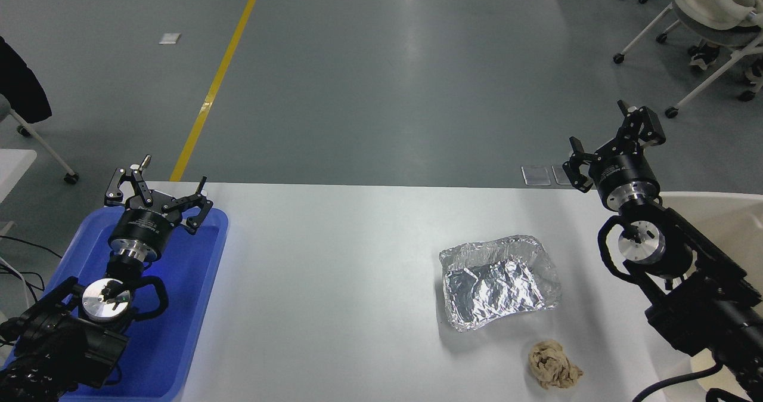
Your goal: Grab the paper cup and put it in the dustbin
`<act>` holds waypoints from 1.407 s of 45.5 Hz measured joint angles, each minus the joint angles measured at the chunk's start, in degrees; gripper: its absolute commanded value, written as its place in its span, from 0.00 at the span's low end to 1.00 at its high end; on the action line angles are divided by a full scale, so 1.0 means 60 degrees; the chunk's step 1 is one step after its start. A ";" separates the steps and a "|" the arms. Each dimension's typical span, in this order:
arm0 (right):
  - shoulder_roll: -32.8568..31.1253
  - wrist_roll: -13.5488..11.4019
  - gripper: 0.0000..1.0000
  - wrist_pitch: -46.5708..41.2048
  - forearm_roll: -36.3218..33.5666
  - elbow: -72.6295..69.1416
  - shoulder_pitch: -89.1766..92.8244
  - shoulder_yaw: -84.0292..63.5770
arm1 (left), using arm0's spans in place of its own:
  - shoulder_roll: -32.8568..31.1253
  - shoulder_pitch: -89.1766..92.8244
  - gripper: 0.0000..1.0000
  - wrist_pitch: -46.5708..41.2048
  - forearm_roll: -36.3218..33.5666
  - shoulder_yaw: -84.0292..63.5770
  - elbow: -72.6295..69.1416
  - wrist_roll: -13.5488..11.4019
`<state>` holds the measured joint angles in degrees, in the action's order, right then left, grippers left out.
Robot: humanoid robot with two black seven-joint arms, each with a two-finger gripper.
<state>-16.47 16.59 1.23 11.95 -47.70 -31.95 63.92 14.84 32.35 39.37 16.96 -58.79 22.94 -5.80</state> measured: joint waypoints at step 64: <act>-0.1727 -0.0045 1.00 0.0176 -0.0077 0.0513 -0.1805 -0.3075 | 0.0002 -0.0003 1.00 0.0003 -0.0002 0.0000 0.0001 0.0000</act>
<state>-26.83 16.32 2.28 11.49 -44.62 -42.78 45.47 14.85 32.33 39.39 16.95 -58.79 22.95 -5.80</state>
